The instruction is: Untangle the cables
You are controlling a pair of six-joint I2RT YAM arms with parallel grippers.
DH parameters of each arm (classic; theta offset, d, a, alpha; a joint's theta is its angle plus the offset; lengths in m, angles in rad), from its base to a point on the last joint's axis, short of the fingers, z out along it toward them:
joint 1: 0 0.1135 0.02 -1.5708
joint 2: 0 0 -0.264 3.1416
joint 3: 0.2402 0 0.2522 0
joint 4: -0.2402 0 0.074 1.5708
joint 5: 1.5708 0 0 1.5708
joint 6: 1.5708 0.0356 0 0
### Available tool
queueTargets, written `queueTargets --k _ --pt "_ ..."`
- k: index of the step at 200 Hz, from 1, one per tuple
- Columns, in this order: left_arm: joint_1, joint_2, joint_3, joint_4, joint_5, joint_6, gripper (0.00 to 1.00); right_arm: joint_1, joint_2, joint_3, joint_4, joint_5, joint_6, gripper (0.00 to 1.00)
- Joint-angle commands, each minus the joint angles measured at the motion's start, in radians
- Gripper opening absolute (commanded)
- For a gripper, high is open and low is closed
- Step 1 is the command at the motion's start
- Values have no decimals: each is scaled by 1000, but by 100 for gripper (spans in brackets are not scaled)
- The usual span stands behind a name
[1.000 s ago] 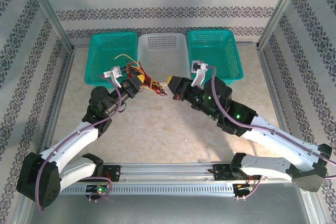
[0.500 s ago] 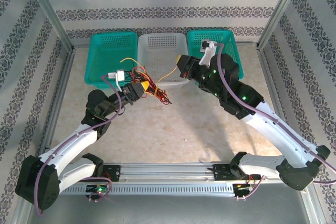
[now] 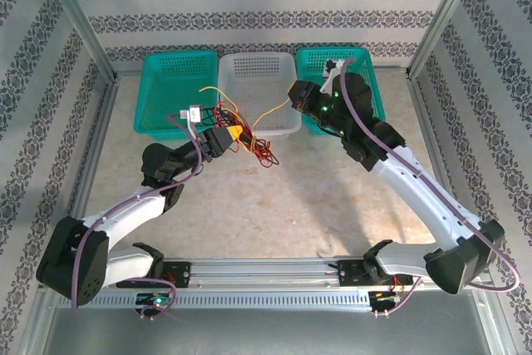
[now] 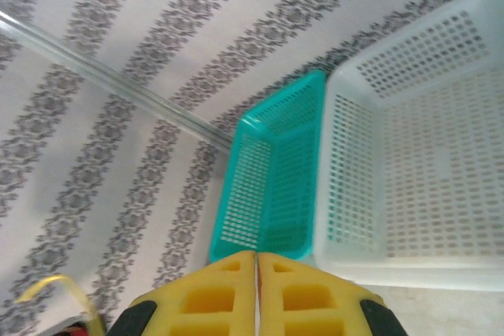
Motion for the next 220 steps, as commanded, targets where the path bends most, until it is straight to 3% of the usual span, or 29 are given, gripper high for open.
queueTargets --k 1,38,90,124,156,220 --pt "13 -5 35 235 -16 -53 0 -11 41 -92 53 -54 53 0" --pt "14 -45 96 201 -79 -35 0 19 42 -231 155 -103 132 0" --pt "15 -159 113 -66 -296 166 0 247 -61 -424 208 64 204 0" --pt "18 -150 134 -160 -345 257 0 349 -193 -522 213 161 241 0" --pt "23 -187 114 -270 -452 327 0 375 -273 -553 189 190 251 0" --pt "28 -158 67 -311 -501 422 0 384 -316 -458 125 148 177 0"
